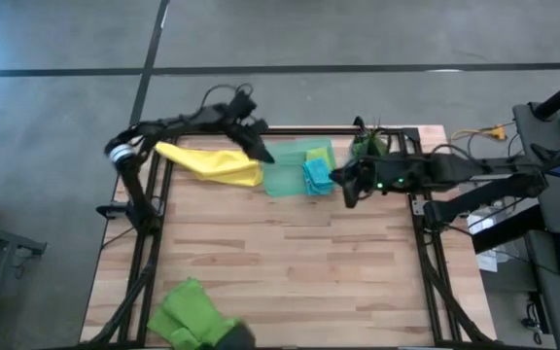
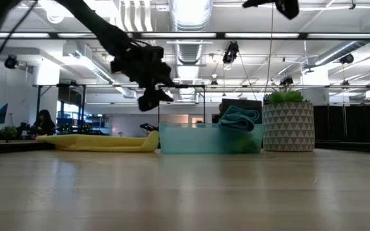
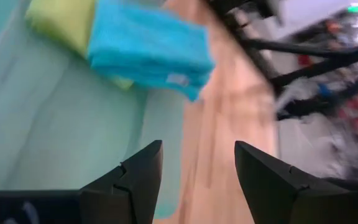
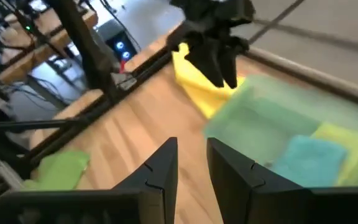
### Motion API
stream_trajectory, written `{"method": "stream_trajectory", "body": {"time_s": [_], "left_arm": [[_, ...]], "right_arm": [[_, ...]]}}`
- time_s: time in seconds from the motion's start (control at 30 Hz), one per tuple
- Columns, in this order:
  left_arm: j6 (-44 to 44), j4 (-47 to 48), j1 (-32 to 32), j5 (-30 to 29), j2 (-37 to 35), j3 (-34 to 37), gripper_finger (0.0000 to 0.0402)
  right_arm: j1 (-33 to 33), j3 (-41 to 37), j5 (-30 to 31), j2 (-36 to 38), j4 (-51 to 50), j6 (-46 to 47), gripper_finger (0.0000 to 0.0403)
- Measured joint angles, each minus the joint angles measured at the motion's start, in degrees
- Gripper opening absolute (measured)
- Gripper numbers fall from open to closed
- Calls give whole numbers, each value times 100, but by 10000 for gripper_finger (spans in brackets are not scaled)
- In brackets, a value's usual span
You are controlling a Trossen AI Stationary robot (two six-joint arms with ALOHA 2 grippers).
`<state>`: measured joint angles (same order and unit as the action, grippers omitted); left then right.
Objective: Fold microfiber towels
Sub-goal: Put the blue microfiber cloth into the blue bin
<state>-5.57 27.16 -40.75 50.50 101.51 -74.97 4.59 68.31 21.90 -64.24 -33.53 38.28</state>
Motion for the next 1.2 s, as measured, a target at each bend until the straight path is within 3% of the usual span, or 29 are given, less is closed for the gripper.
{"method": "stream_trajectory", "body": {"time_s": [0.17, 0.3, 0.63, 0.93, 1.07, 1.2], "left_arm": [[-2021, -2298, 436, -1387, -878, 1734, 184], [-2688, -3213, 418, -2008, -843, 2133, 184], [-2268, -2779, 243, -1937, 567, 1049, 184], [-2167, -2310, -277, -2193, 913, 381, 184], [-1727, -2132, -380, -1904, 1043, 224, 184], [-1645, -2208, -404, -1591, 771, 264, 184]], "right_arm": [[-356, -540, -227, -53, 1226, 143, 82], [-576, -640, -264, -29, 1797, 74, 82], [-711, -150, -370, -71, 1322, -185, 82], [-671, 48, -574, -69, 1113, -79, 82], [-674, -70, -583, -115, 1100, -125, 82], [-899, -200, -1297, -498, 979, -215, 82]]}}
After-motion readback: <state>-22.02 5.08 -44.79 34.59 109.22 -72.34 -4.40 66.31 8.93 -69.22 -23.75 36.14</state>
